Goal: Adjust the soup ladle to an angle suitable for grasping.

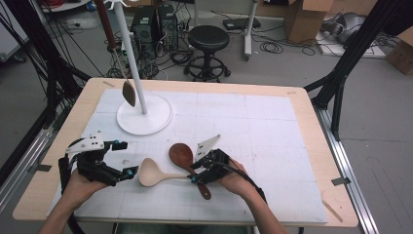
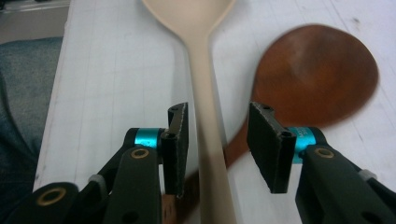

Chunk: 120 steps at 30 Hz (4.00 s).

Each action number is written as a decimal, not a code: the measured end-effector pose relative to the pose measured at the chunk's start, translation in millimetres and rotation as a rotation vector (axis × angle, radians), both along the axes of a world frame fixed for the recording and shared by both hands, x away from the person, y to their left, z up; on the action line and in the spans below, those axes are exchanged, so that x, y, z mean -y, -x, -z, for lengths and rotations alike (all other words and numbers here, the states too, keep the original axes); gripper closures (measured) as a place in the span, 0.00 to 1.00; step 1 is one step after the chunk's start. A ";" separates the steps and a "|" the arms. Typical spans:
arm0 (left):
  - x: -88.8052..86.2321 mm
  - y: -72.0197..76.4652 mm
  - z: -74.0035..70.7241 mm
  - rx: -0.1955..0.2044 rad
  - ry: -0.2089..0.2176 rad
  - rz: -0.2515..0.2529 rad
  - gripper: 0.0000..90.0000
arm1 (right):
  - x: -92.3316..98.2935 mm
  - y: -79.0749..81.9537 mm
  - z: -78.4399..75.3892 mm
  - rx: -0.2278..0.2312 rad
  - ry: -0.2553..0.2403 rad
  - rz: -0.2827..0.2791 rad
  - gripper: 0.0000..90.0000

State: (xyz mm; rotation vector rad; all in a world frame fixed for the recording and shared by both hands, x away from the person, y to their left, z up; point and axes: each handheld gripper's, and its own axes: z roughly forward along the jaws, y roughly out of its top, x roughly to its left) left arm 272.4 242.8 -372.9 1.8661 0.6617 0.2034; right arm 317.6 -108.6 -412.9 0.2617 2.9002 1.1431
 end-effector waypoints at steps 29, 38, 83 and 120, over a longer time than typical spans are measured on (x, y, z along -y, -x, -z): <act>7.7 0.1 0.9 -0.011 -0.009 0.024 0.02 | 78.8 6.1 19.3 -0.084 0.024 0.061 0.67; 9.7 -0.8 1.3 -0.022 -0.012 0.033 0.02 | 72.8 7.0 14.6 -0.068 0.018 0.003 0.74; 47.6 -13.6 9.1 -0.086 -0.041 0.183 0.27 | 23.5 1.4 -64.7 0.037 -0.135 -0.069 0.76; 81.4 -26.5 20.9 -0.066 -0.155 0.248 0.74 | 9.9 0.2 -80.7 0.029 -0.163 -0.065 0.75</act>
